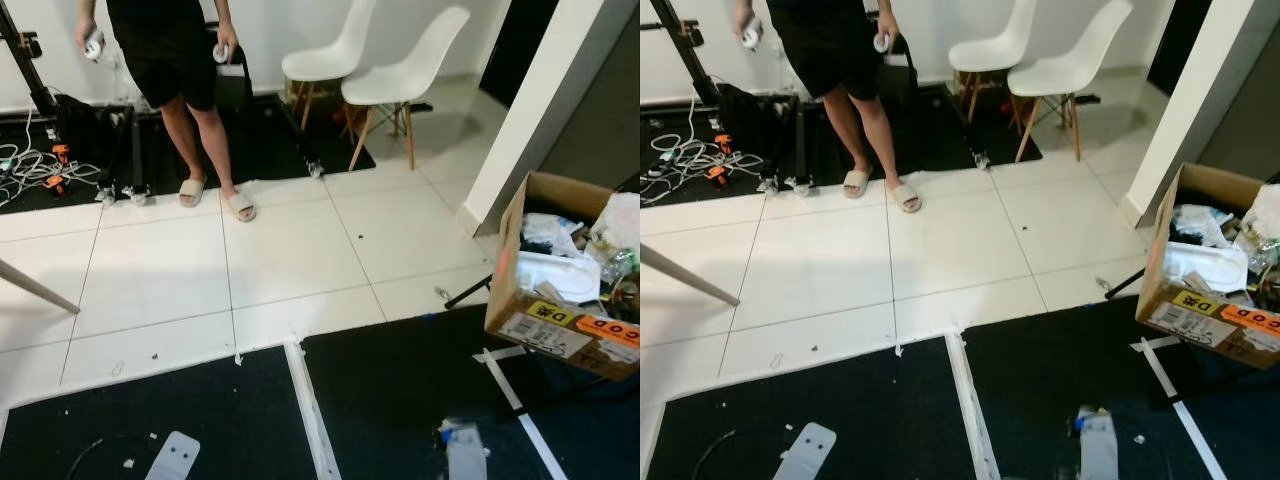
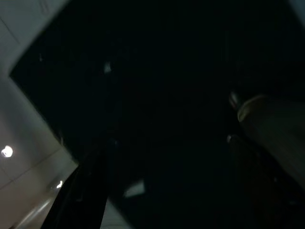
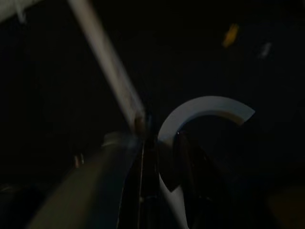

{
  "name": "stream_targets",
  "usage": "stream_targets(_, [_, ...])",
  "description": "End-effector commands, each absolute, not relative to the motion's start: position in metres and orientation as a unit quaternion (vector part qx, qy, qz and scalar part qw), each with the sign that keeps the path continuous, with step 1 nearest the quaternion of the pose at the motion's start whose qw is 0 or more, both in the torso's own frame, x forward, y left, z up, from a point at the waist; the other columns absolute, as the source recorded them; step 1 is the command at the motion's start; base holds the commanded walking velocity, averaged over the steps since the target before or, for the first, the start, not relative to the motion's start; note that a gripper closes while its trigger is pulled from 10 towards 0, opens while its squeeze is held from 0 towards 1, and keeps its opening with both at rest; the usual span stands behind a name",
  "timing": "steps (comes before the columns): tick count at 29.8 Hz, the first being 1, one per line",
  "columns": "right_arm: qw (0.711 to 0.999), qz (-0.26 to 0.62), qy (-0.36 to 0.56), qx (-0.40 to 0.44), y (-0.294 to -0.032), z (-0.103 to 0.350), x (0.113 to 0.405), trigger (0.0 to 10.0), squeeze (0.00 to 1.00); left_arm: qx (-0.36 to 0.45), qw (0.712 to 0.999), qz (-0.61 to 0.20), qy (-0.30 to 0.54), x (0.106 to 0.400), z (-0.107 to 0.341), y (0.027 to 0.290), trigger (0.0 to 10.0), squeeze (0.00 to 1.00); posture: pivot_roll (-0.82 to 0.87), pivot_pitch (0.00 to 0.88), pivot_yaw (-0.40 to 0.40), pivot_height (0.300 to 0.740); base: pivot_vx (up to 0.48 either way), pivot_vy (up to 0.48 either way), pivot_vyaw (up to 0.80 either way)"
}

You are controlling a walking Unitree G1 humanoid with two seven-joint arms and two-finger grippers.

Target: Picking trash to rubbish bin

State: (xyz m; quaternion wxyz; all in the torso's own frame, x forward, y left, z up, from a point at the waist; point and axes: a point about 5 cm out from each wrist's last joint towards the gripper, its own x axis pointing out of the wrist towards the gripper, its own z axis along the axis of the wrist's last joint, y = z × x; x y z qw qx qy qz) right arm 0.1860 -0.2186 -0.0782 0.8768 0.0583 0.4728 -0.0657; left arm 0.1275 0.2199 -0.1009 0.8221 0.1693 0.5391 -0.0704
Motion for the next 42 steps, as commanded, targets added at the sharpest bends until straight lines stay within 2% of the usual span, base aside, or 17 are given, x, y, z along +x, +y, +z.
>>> stream_targets(1, [0.885, -0.065, 0.456, 0.072, -0.218, -0.073, 0.195, 10.0, 0.00, 0.174, 0.818, -0.071, 0.544, 0.122, -0.102, 0.223, 10.0, 0.00, 0.09, 0.000, 0.007, 0.740, 0.364, 0.000, -0.80])
stream_targets(6, [0.921, -0.037, 0.375, 0.100, -0.214, -0.044, 0.243, 10.0, 0.00, 0.173, 0.818, -0.073, 0.544, 0.122, -0.102, 0.222, 10.0, 0.00, 0.09, 0.000, 0.005, 0.740, 0.364, 0.000, -0.74])
stream_targets(7, [0.921, -0.037, 0.375, 0.100, -0.214, -0.044, 0.243, 10.0, 0.00, 0.173, 0.818, -0.073, 0.544, 0.122, -0.102, 0.222, 10.0, 0.00, 0.09, 0.000, 0.005, 0.740, 0.364, 0.000, -0.50])
stream_targets(11, [0.943, -0.005, 0.311, 0.114, -0.201, -0.018, 0.278, 10.0, 0.00, 0.170, 0.817, -0.073, 0.546, 0.119, -0.103, 0.221, 10.0, 0.00, 0.09, 0.002, 0.005, 0.740, 0.370, 0.000, 0.00])
stream_targets(15, [0.958, 0.015, 0.258, 0.125, -0.191, 0.007, 0.305, 10.0, 0.00, 0.168, 0.816, -0.072, 0.548, 0.117, -0.104, 0.221, 10.0, 0.00, 0.09, 0.006, 0.006, 0.740, 0.374, 0.000, -0.80])
stream_targets(20, [0.961, 0.018, 0.247, 0.125, -0.189, 0.013, 0.311, 10.0, 0.00, 0.167, 0.816, -0.072, 0.548, 0.117, -0.104, 0.221, 10.0, 0.00, 0.10, 0.012, 0.002, 0.740, 0.373, 0.000, -0.80])
stream_targets(24, [0.973, 0.035, 0.204, 0.104, -0.184, 0.034, 0.328, 10.0, 0.00, 0.153, 0.817, -0.059, 0.553, 0.114, -0.105, 0.221, 10.0, 0.00, 0.10, 0.019, 0.003, 0.740, 0.093, 0.000, -0.40])
stream_targets(31, [0.972, 0.043, 0.205, 0.105, -0.181, 0.033, 0.328, 10.0, 0.00, 0.154, 0.817, -0.057, 0.552, 0.113, -0.105, 0.221, 10.0, 0.00, 0.09, 0.022, 0.007, 0.740, 0.000, 0.000, 0.00])
stream_targets(42, [0.970, 0.039, 0.214, 0.108, -0.180, 0.032, 0.327, 10.0, 0.00, 0.167, 0.817, -0.057, 0.548, 0.115, -0.104, 0.223, 10.0, 0.00, 0.09, 0.022, 0.007, 0.740, 0.000, 0.000, -0.80])
